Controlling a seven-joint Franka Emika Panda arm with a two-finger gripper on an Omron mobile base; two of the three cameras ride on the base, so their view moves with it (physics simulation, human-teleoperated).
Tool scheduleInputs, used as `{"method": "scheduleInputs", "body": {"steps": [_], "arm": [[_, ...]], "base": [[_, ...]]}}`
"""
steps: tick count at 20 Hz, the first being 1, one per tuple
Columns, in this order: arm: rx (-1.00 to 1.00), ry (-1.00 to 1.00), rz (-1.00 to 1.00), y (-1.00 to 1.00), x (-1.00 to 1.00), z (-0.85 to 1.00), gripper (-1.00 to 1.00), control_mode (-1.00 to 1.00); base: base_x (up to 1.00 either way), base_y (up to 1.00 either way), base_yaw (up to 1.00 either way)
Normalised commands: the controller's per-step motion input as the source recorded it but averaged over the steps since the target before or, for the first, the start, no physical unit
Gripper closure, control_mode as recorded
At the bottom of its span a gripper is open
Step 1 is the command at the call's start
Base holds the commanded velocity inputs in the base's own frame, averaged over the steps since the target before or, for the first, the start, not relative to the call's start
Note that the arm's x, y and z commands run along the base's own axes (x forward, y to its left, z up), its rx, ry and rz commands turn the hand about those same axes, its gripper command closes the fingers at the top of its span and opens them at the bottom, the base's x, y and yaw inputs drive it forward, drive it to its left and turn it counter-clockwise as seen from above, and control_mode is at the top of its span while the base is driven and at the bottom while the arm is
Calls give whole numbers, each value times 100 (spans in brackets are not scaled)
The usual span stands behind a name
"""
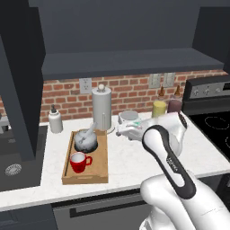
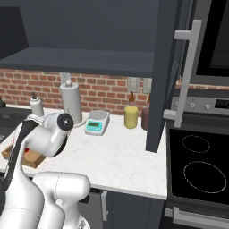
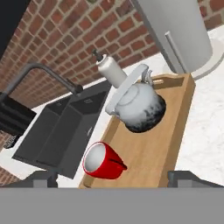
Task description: Pick the kettle from the counter and place it on the tray. Then pick the mug from the cabinet and place it on the tray. Then close the cabinet doors.
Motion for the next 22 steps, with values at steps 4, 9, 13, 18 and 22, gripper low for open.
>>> {"method": "scheduleInputs", "body": {"steps": [4, 9, 13, 18, 22], "arm": [[0, 25, -39, -100, 0, 47, -100, -100], [0, 15, -34, -100, 0, 34, -100, -100], [0, 9, -25, -100, 0, 19, -100, -100], [2, -2, -14, -79, 0, -1, 100, -100], [4, -2, -7, -63, 0, -4, 100, -100]], "base": [[0, 0, 0], [0, 0, 0], [0, 0, 0], [0, 0, 0], [0, 0, 0]]}}
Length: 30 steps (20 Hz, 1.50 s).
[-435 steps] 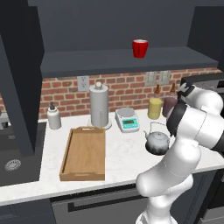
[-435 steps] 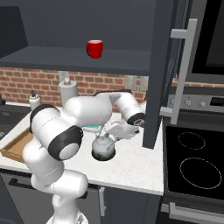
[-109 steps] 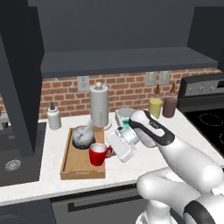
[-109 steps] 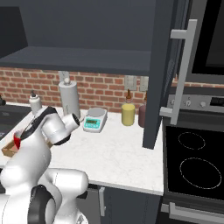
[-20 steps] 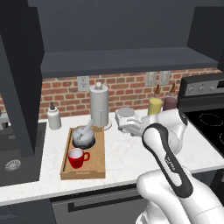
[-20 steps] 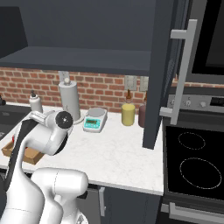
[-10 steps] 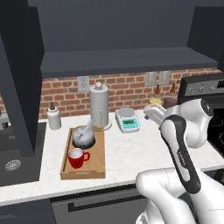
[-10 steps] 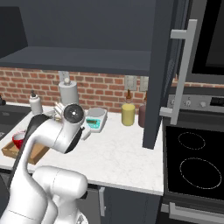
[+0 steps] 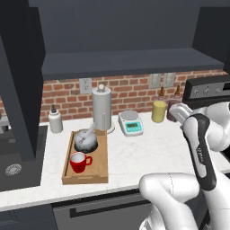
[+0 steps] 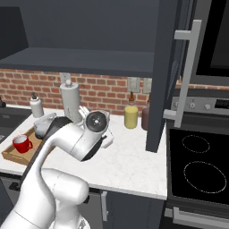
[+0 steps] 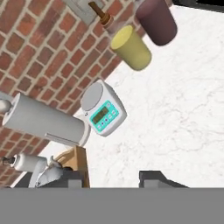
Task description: Pick the kettle from the counter and place it on the tray. Then pick the mug from the cabinet and place it on the tray. Then close the cabinet doors.
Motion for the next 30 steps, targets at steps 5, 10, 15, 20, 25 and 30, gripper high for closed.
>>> {"method": "scheduleInputs", "body": {"steps": [5, 10, 15, 20, 25, 30], "arm": [[5, 0, 0, -42, 0, 0, 100, -100], [37, -3, -1, -61, 0, 0, 100, -100], [38, -16, -7, -70, -1, 4, 100, -100], [13, -20, -9, -38, 0, 1, 100, -100], [6, -8, -4, -70, -4, 16, 100, -100], [4, -10, -2, -75, -9, 7, 100, -100]], "base": [[0, 0, 0], [0, 0, 0], [0, 0, 0], [0, 0, 0], [0, 0, 0], [0, 0, 0]]}}
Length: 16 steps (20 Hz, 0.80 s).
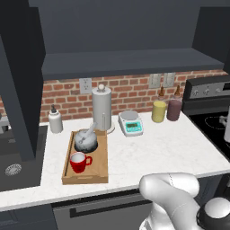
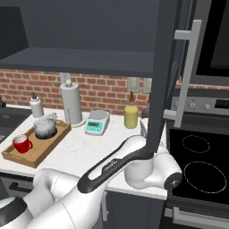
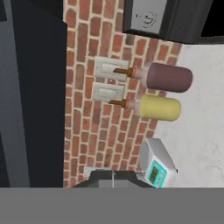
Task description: Pick the kettle from the counter and place it on the tray. Then pick the mug from the cabinet and place it on the tray. Then close the cabinet doors.
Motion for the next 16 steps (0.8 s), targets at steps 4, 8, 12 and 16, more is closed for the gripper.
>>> {"method": "scheduleInputs", "body": {"steps": [4, 8, 12, 16], "arm": [[7, -10, -1, -81, -22, 13, 100, -100], [6, -16, 0, -56, -23, 0, 100, -100], [8, -19, 0, -44, -12, -1, 100, -100], [10, -16, 0, -30, 0, -6, 100, -100]], "base": [[0, 0, 0], [0, 0, 0], [0, 0, 0], [0, 0, 0]]}}
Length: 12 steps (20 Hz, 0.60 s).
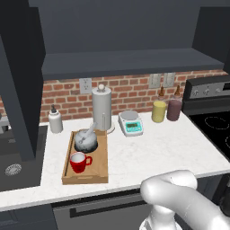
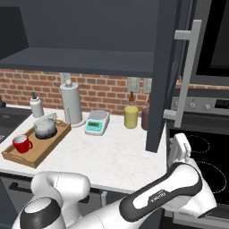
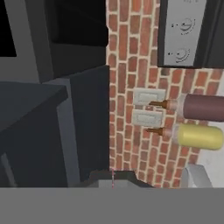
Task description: Pick the kettle from the counter and place it on the tray. Then pick the mug from the cabinet and place it on the tray. Then close the cabinet doors.
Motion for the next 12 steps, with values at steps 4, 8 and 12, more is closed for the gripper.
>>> {"method": "scheduleInputs", "body": {"steps": [4, 8, 12], "arm": [[14, -18, 0, -48, -11, 16, 100, -100], [13, -25, 0, -60, -24, 61, 100, -100], [5, -24, 0, -38, -27, 92, 100, -100]], "base": [[0, 0, 0], [0, 0, 0], [0, 0, 0]]}}
